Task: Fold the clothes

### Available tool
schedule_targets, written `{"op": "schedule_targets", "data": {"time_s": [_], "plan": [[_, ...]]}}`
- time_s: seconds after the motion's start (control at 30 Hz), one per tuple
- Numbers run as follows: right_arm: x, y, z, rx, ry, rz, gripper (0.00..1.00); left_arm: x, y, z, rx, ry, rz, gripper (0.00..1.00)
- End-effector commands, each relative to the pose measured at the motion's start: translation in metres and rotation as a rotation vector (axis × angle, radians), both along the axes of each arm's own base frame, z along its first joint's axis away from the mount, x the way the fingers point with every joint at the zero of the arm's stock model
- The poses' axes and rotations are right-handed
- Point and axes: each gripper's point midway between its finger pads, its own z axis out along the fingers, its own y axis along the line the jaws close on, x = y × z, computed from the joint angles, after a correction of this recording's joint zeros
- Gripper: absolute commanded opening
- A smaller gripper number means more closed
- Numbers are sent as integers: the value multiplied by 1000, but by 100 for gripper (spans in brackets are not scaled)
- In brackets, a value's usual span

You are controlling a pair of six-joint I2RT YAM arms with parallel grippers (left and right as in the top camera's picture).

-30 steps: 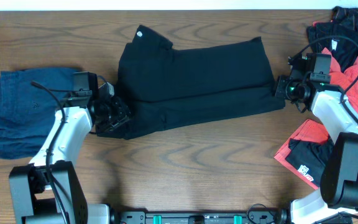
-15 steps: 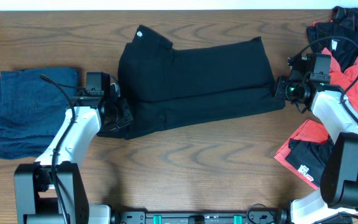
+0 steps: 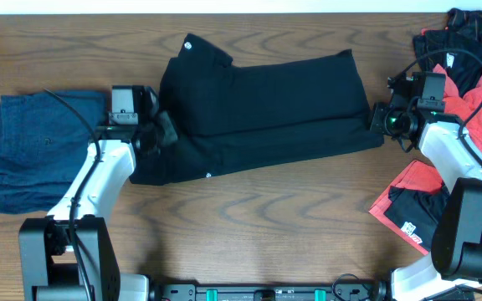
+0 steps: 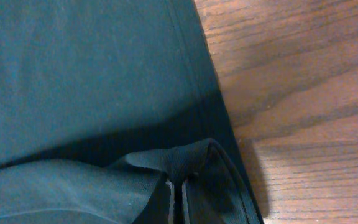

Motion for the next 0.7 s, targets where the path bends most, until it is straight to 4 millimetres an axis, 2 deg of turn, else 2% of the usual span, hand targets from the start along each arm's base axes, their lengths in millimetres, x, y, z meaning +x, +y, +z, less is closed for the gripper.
{"op": "schedule_targets", "data": {"time_s": [0.0, 0.13, 0.23, 0.27, 0.3, 0.33, 0.4, 0.47, 0.53, 0.57, 0.67], "plan": [[-1, 4, -3, 13, 11, 1, 1, 22, 19, 17, 23, -74, 115, 6], [-3, 2, -5, 1, 21, -3, 1, 25, 54, 17, 97, -79, 283, 6], [-5, -1, -6, -13, 31, -11, 1, 25, 65, 17, 76, -78, 350, 6], [-5, -1, -6, -13, 31, -11, 1, 25, 66, 17, 64, -76, 363, 14], [-5, -1, -6, -13, 32, -11, 1, 25, 63, 17, 46, -74, 354, 34], [-5, -1, -6, -13, 32, -11, 1, 25, 55, 17, 13, -70, 327, 47], [-5, -1, -6, -13, 31, -11, 1, 20, 27, 17, -105, -39, 215, 60], [-5, -1, -6, -13, 31, -11, 1, 4, -6, 16, -248, 40, 110, 60], [-5, -1, -6, -13, 31, -12, 1, -18, -30, 11, -323, 136, 47, 52], [-5, -1, -6, -13, 31, -11, 1, -27, -37, 7, -325, 180, 34, 49], [-5, -1, -6, -13, 31, -11, 1, -51, -62, -5, -277, 235, -89, 48]]}}
